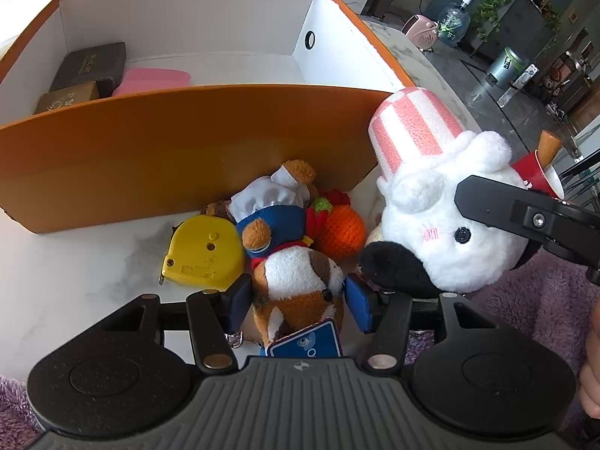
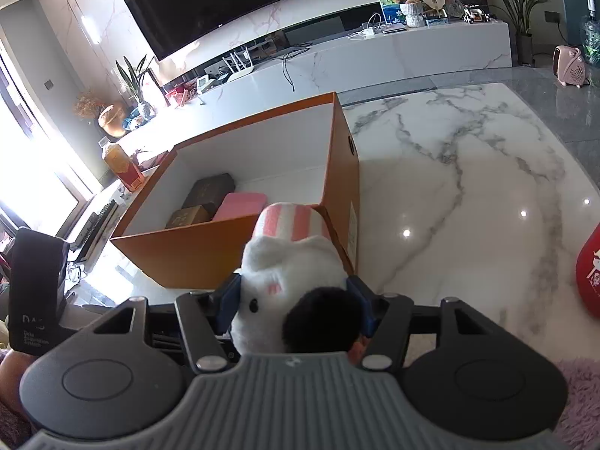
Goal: Organize objects
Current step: 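Grasp the brown plush dog with the left gripper while the right grasps the white bunny plush, then lift both plush toys and carry them over the orange box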
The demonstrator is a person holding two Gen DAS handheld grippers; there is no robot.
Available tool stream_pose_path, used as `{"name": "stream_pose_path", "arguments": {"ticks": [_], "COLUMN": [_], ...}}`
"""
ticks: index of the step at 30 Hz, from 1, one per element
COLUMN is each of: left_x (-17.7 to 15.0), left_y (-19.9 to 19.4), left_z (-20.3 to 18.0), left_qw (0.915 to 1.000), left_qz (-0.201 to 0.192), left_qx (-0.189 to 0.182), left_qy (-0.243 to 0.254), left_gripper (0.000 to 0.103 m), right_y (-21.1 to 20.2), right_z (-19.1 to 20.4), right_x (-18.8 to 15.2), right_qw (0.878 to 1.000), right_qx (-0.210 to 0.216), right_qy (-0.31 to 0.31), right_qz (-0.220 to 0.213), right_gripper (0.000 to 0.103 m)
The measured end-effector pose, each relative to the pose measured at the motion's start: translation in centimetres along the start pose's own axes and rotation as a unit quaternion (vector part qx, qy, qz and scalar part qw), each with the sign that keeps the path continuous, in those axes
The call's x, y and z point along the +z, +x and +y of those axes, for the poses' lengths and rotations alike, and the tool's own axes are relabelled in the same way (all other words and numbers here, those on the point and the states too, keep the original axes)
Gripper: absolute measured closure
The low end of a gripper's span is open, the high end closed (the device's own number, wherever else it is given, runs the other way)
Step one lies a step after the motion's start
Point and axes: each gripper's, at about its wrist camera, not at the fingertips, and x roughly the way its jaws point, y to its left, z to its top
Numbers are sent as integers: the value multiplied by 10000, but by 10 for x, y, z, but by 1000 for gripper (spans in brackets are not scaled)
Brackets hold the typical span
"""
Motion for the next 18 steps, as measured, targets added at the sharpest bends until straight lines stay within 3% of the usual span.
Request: {"name": "stream_pose_path", "arguments": {"ticks": [10, 18], "left_x": [-8, -15], "left_y": [-5, -49], "left_z": [-1, 1], "left_qw": [10000, 9988], "left_qz": [-20, -484], "left_qx": [54, 10], "left_qy": [3, -42], "left_gripper": [49, 50], "right_y": [3, -6], "right_z": [5, 9], "right_x": [-1, 1], "right_qw": [9999, 9999], "right_qx": [-53, -88], "right_qy": [-83, 123], "right_qz": [36, -38], "right_gripper": [41, 43]}}
